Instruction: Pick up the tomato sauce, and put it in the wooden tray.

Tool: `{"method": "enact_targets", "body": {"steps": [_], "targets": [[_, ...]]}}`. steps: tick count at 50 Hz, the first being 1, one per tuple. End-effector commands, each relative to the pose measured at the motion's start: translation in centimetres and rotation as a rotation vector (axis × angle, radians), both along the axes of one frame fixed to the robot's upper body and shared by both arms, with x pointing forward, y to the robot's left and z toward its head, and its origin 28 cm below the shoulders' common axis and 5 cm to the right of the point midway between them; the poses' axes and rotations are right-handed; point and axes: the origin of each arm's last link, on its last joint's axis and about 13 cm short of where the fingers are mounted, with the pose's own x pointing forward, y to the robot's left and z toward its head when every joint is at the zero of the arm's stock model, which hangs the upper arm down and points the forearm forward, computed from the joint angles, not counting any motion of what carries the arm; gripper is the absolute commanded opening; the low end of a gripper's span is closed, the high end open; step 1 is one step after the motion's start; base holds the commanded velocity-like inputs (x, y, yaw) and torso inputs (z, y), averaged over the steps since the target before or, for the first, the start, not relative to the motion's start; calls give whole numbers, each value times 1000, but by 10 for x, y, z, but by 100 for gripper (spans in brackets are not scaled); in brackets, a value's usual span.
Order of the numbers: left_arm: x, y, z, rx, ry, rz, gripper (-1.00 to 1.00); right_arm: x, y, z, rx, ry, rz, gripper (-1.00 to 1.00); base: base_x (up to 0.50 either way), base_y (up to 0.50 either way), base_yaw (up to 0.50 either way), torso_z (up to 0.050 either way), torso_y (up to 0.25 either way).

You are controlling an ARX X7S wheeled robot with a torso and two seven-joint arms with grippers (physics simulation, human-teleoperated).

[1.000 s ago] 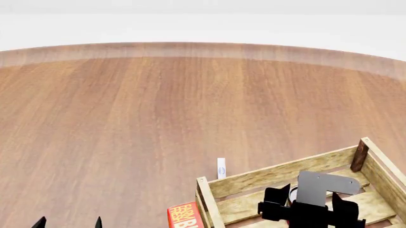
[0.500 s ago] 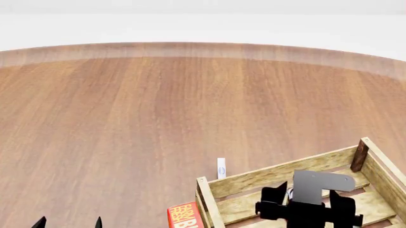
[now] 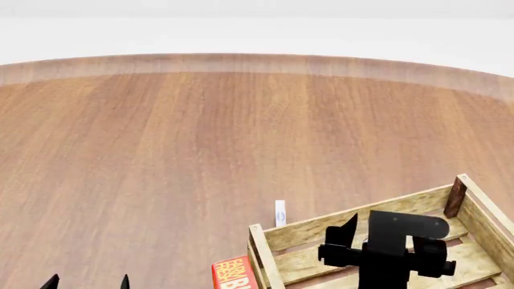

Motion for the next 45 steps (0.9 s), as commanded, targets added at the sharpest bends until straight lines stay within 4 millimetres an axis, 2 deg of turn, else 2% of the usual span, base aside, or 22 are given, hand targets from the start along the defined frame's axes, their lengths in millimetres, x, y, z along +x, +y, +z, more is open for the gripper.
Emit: {"method": "enact_targets", "body": {"steps": [1, 6, 13, 19, 28, 35, 45], "targets": [[1, 0, -2, 0, 1, 1, 100, 0, 3, 2, -4, -101, 49, 100, 0, 0, 0, 0, 0], [1, 0, -2, 0, 1, 1, 100, -3, 5, 5, -25, -159, 94, 100, 0, 0, 0, 0, 0], [1, 0, -2, 0, 2, 1, 100, -26, 12, 22, -54, -224, 140, 100, 0, 0, 0, 0, 0], [1, 0, -2, 0, 1, 1, 100, -39, 15, 31, -65, -258, 175, 100, 0, 0, 0, 0, 0], [1, 0, -2, 0, 2, 1, 100, -72, 22, 54, -86, -367, 265, 100, 0, 0, 0, 0, 0], [0, 0, 0, 0, 1, 1, 100, -83, 23, 61, -82, -400, 297, 100, 0, 0, 0, 0, 0], [1, 0, -2, 0, 2, 1, 100, -110, 30, 76, -89, -473, 359, 100, 0, 0, 0, 0, 0]]}}
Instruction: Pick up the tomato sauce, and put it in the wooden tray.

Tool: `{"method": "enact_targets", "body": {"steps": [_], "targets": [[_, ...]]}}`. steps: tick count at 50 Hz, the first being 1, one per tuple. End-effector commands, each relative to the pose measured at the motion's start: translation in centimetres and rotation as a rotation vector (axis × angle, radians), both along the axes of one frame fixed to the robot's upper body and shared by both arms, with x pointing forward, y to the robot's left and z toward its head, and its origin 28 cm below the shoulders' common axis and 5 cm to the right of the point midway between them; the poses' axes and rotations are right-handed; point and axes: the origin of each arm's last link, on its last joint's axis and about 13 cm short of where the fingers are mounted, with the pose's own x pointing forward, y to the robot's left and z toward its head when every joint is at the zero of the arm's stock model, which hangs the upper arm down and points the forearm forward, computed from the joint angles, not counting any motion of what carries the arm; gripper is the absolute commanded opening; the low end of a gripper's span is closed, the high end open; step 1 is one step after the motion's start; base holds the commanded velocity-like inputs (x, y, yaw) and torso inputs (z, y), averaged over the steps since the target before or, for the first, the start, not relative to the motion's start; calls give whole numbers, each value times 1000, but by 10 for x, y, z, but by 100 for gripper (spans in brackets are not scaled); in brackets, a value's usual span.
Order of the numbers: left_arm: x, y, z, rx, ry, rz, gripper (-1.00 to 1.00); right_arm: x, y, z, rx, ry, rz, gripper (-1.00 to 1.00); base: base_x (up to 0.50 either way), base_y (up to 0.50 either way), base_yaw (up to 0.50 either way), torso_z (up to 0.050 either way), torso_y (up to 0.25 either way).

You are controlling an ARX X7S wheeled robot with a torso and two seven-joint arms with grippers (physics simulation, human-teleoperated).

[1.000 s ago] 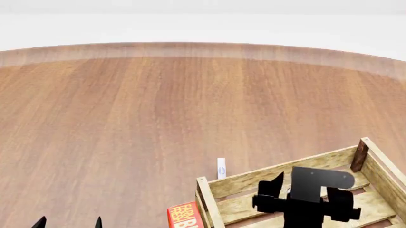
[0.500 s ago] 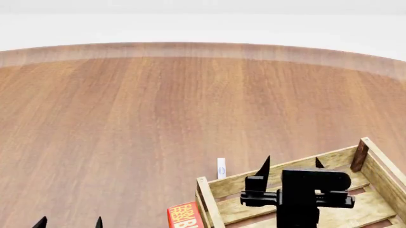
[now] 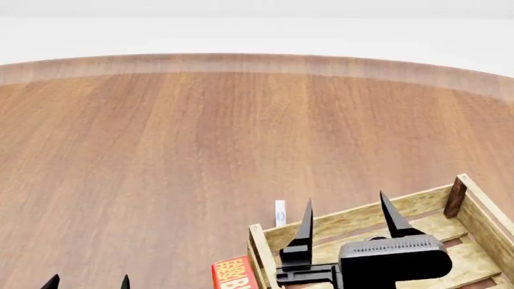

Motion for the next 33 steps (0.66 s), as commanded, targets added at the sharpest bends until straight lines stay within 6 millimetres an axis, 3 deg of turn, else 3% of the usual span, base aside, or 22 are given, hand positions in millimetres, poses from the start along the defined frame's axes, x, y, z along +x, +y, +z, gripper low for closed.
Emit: {"method": "enact_targets", "body": {"steps": [1, 9, 33], "targets": [[0, 0, -1, 0, 1, 0, 100, -30, 8, 18, -5, -78, 73, 100, 0, 0, 0, 0, 0], [0, 0, 0, 0, 0, 0, 100, -56, 13, 30, -6, -140, 111, 100, 0, 0, 0, 0, 0], [0, 0, 0, 0, 0, 0, 100, -98, 18, 45, -29, -248, 179, 100, 0, 0, 0, 0, 0]]}}
